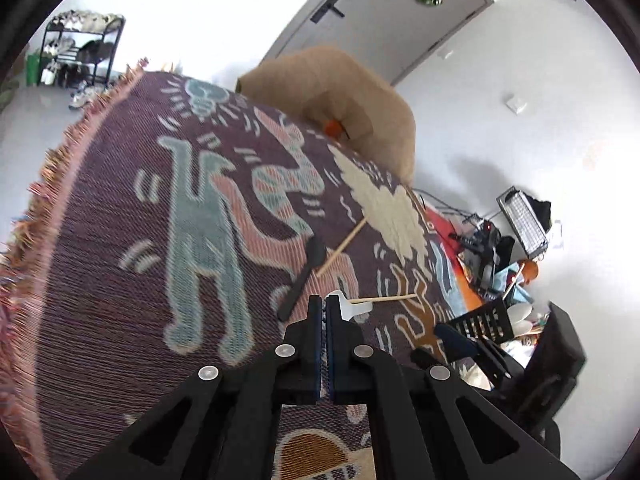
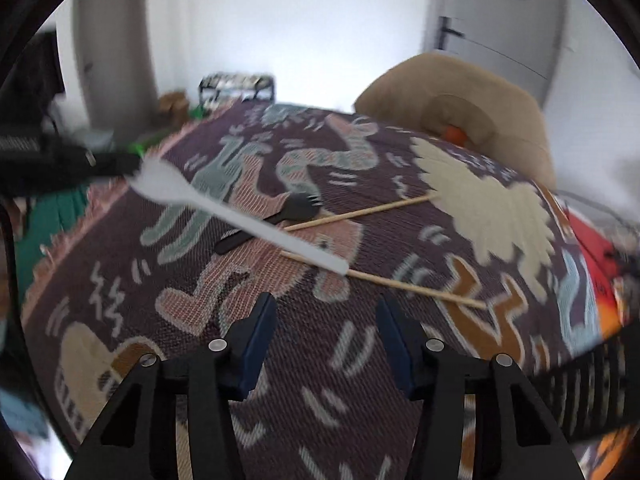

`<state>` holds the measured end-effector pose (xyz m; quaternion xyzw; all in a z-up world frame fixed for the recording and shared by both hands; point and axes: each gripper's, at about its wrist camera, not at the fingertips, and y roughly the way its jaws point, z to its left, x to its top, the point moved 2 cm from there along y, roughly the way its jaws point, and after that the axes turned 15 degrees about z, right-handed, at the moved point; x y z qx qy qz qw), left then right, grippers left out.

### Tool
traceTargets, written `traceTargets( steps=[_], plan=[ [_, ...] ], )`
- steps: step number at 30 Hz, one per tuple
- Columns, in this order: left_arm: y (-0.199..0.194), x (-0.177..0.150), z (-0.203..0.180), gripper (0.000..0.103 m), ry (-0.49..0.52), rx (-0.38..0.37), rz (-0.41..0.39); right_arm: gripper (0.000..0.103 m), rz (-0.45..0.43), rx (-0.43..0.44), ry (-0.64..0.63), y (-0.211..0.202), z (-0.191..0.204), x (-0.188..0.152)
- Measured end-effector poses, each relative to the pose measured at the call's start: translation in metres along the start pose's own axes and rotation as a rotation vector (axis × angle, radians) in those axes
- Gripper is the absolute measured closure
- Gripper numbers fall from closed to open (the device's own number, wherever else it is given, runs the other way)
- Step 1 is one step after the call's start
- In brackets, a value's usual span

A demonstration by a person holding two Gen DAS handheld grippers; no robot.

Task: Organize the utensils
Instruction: 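Lift the white fork with the left tool while the right tool grasps a wooden chopstick, then lift the wooden chopstick with the right tool and carry it toward the black holder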

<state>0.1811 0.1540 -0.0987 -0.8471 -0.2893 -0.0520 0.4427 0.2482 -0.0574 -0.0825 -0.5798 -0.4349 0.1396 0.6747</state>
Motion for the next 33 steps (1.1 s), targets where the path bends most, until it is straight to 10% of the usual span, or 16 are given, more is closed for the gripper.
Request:
traceTargets(
  steps=[20,27,33],
  plan=[
    [-0.074,0.015,0.073,0.103,-0.109,0.049,-0.148,0.057,0.229,-0.07,-0.26,0.068,0.03,0.062],
    [-0.068,0.017,0.076,0.103,-0.111,0.048,-0.126,0.095,0.212,-0.03,-0.229,0.068,0.027,0.058],
    [-0.066,0.015,0.056,0.103,-0.072,0.05,-0.123,0.097,0.117,-0.019,-0.155,0.036,0.012,0.053]
  ],
)
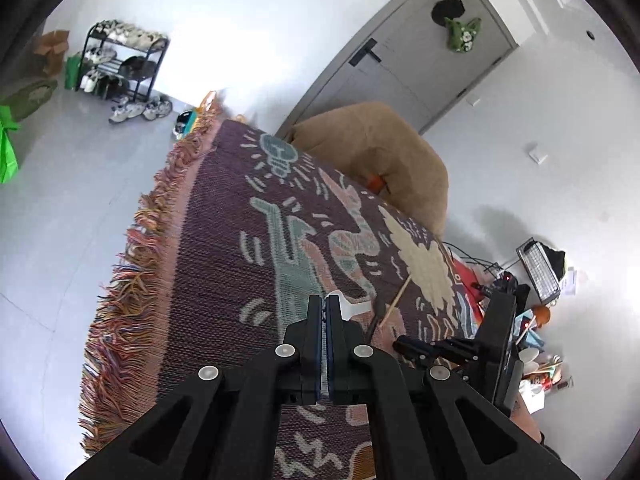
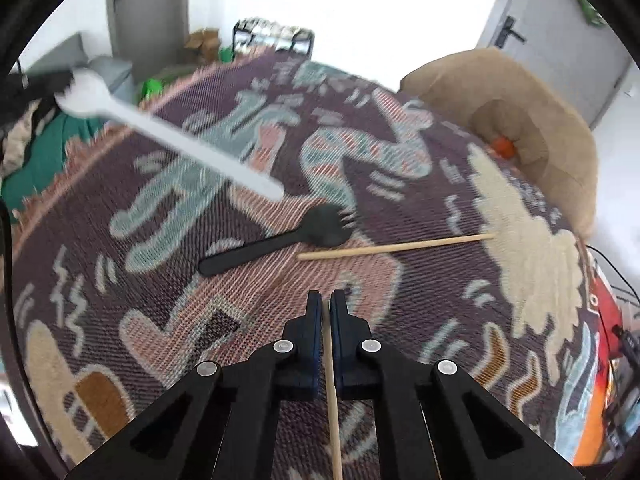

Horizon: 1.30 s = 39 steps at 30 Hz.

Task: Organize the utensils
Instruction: 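Lift the wooden chopstick with the right tool and carry it toward the black holder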

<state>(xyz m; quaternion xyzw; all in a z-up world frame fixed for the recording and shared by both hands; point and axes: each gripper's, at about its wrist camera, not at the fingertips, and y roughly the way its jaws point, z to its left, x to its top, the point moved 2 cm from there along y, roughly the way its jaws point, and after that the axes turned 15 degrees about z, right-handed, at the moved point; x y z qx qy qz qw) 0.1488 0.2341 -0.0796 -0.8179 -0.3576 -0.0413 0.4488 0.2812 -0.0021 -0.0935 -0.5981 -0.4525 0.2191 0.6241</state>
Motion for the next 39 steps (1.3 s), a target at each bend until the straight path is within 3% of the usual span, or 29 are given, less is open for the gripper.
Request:
traceTargets(
  steps=[10,17,22,30,39],
  plan=[
    [-0.007,0.002,-0.048,0.103,0.099,-0.02,-0.009,0.098,-0.28,0.037,0.198,-0.105,-0.052,-0.04],
    [-0.015,0.001,-0.103,0.103,0.218,-0.04,-0.016,0.098,-0.393,0.063,0.274,-0.16,-0.077,-0.078],
    [-0.02,-0.002,-0.141,0.103,0.285,-0.065,-0.016,0.098,-0.482,0.03,0.308,-0.204,-0.088,-0.102],
    [-0.025,-0.016,-0.218,0.103,0.439,-0.078,-0.001,0.098,-0.667,-0.092,0.425,-0.273,-0.12,-0.145],
    [-0.005,-0.029,-0.269,0.103,0.523,-0.07,0.053,0.098,-0.746,-0.12,0.487,-0.314,-0.153,-0.169]
  ],
)
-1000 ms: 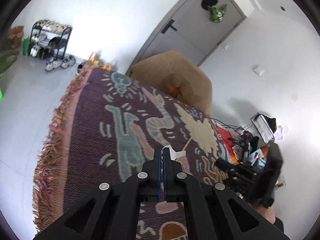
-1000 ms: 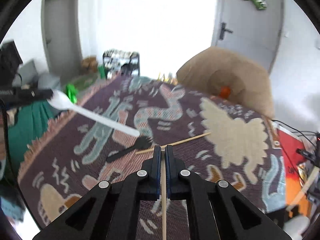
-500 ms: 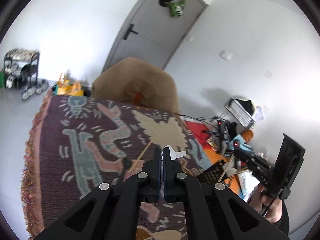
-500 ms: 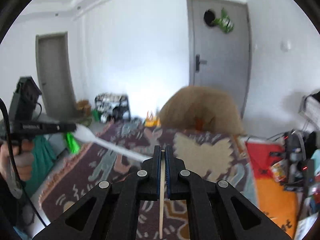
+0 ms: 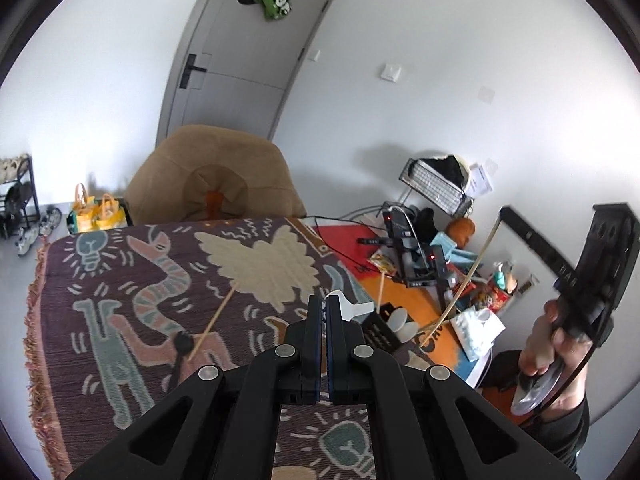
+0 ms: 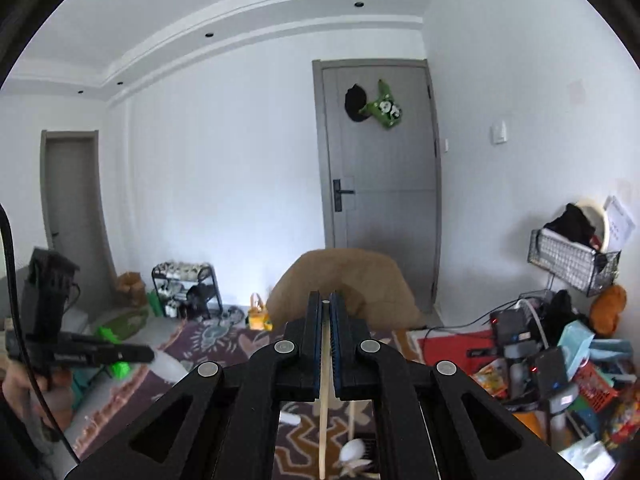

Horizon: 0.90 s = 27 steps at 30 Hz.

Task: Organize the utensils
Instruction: 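Lift the wooden chopstick with the right tool and carry it toward the black holder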

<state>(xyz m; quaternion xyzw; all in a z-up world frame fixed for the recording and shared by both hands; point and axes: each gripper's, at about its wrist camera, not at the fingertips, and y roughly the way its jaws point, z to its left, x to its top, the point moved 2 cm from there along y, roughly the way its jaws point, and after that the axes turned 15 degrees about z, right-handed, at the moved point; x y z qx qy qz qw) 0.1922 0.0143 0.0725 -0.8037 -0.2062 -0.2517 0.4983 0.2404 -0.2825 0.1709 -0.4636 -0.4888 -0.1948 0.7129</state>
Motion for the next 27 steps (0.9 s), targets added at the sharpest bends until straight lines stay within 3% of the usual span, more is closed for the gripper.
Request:
traceTargets(
  steps=[9,27],
  plan=[
    [0.03,0.009,-0.025,0.103,0.052,0.003,0.045,0.098,-0.023,-0.053,-0.041,0.001,-0.016,-0.003],
    [0.059,0.032,-0.034,0.103,0.113,0.023,0.1,0.098,-0.019,0.051,-0.01,0.037,-0.038,-0.045]
  ],
)
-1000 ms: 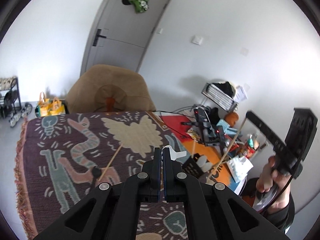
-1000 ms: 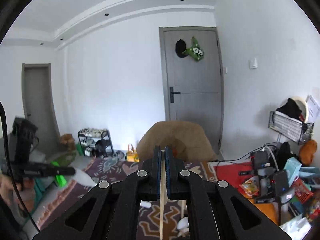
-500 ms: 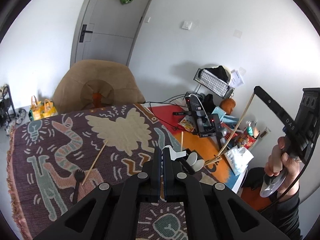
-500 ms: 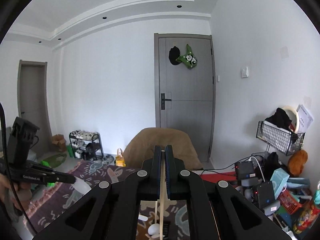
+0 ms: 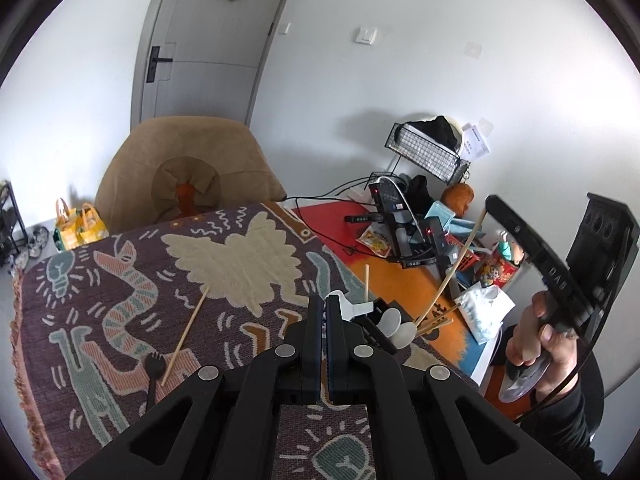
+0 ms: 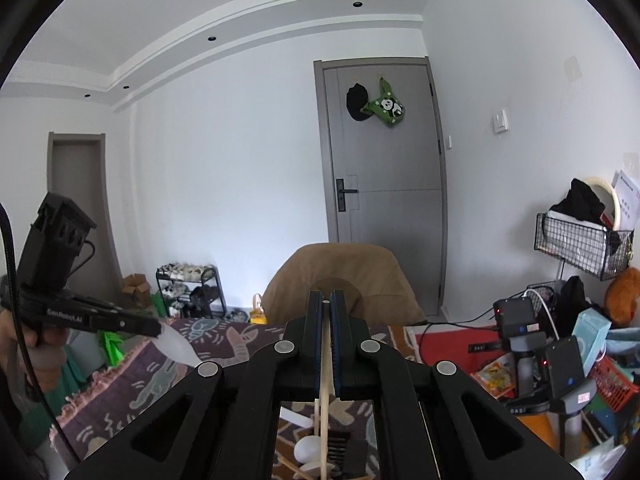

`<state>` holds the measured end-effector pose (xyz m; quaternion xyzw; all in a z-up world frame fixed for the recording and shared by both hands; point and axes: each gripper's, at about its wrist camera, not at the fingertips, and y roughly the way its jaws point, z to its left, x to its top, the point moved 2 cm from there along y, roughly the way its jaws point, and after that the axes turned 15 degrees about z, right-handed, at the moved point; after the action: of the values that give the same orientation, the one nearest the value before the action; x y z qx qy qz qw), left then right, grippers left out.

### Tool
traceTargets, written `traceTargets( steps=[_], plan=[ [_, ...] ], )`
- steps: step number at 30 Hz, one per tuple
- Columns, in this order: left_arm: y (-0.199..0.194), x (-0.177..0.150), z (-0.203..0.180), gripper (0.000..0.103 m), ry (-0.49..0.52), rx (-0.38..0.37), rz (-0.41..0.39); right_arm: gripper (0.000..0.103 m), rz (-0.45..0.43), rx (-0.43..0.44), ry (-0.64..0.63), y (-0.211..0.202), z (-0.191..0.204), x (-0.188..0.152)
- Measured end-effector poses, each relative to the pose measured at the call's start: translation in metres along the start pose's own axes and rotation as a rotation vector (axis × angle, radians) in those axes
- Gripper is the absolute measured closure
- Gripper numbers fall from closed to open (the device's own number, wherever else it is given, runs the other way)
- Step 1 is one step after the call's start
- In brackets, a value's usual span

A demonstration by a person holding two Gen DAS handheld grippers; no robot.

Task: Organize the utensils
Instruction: 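Lift the wooden chopstick with the right tool and carry it toward the black holder, then lower the chopstick into the black holder and open the right tool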

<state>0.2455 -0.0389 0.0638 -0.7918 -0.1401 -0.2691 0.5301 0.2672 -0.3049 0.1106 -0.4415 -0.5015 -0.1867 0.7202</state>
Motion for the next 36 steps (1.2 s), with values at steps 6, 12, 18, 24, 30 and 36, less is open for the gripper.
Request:
traceTargets(
  steps=[6,12,18,24,30,36],
  plan=[
    [0.005,0.004,-0.001,0.103,0.025,0.007,0.02,0.098,0.018,0.0,-0.011,0.009,-0.001,-0.013],
    [0.008,0.013,-0.014,0.103,0.07,0.041,0.05,0.098,0.068,0.007,-0.013,0.012,-0.002,-0.026],
    [0.015,0.02,-0.036,0.102,0.135,0.085,0.1,0.098,0.076,0.027,-0.02,0.011,-0.001,-0.036],
    [0.025,0.024,-0.054,0.102,0.184,0.131,0.153,0.074,0.14,0.014,0.001,0.007,-0.003,-0.049],
    [0.033,0.033,-0.074,0.102,0.237,0.171,0.197,0.05,0.069,-0.033,0.074,-0.031,-0.017,-0.056],
    [0.043,0.044,-0.092,0.102,0.283,0.245,0.253,0.037,0.022,-0.112,0.204,-0.067,-0.039,-0.094]
  ],
)
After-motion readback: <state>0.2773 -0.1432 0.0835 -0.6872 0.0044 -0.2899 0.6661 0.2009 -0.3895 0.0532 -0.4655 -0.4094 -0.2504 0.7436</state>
